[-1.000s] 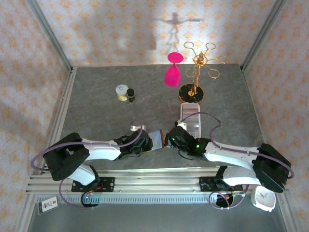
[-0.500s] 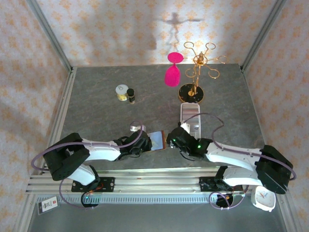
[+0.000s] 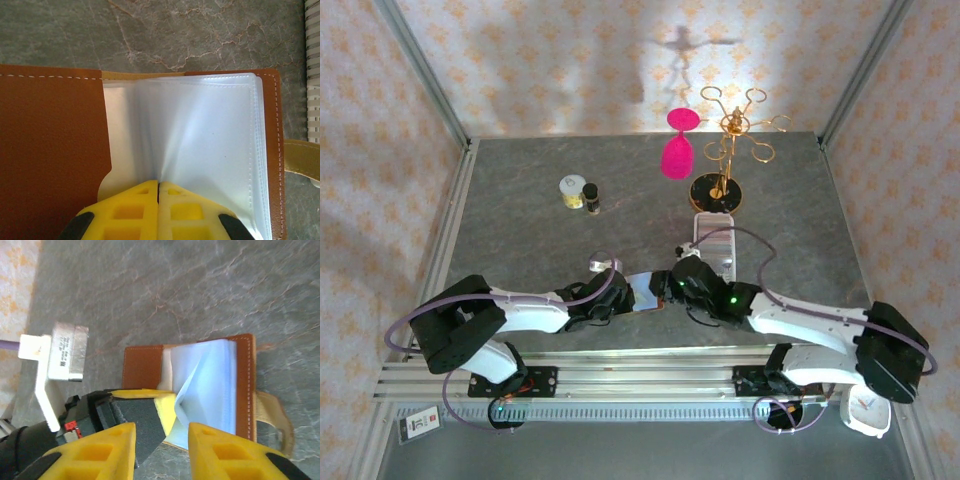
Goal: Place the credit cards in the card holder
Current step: Flip over the card slot on the card holder.
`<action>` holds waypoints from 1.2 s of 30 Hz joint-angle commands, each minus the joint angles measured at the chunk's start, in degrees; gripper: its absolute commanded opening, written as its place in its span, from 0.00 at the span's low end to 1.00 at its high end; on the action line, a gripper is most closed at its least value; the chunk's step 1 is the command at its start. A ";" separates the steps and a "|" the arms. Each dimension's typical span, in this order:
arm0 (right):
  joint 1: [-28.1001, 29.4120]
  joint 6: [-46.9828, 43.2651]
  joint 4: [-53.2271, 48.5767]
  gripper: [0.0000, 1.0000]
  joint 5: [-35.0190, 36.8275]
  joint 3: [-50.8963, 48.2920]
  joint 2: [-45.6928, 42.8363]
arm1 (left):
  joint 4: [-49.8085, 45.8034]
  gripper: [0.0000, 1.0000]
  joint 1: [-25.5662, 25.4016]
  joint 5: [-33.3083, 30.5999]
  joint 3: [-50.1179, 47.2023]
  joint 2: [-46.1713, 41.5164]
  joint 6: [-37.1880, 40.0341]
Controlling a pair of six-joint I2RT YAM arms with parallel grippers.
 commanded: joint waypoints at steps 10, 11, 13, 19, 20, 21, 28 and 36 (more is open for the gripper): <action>0.31 1.81 8.44 0.33 -4.69 1.58 9.25 | -0.76 0.07 -0.28 0.76 -1.96 0.59 1.88; 0.31 1.89 8.82 0.33 -4.89 1.58 9.75 | -0.50 0.07 -0.28 0.93 -2.05 0.55 1.86; 0.30 2.04 9.36 0.33 -5.51 1.73 10.91 | -0.14 0.08 -0.28 1.40 -2.16 0.39 1.84; 0.26 2.73 8.36 0.30 -4.00 1.89 13.04 | 0.58 0.08 -0.28 1.51 -2.76 -0.37 1.60; 0.30 2.77 8.24 0.30 -3.62 1.92 13.23 | 0.61 0.08 -0.28 1.40 -2.85 -0.58 1.60; 0.24 2.81 8.14 0.29 -3.47 1.86 13.49 | 0.79 0.08 -0.28 1.37 -2.95 -0.75 1.53; 0.30 2.71 9.12 0.25 -4.33 2.10 15.22 | 1.54 0.08 -0.28 1.68 -3.21 -1.46 1.59; 0.31 2.25 9.03 0.06 -4.42 2.59 15.66 | 3.15 0.11 -0.28 1.97 -3.67 -3.48 1.23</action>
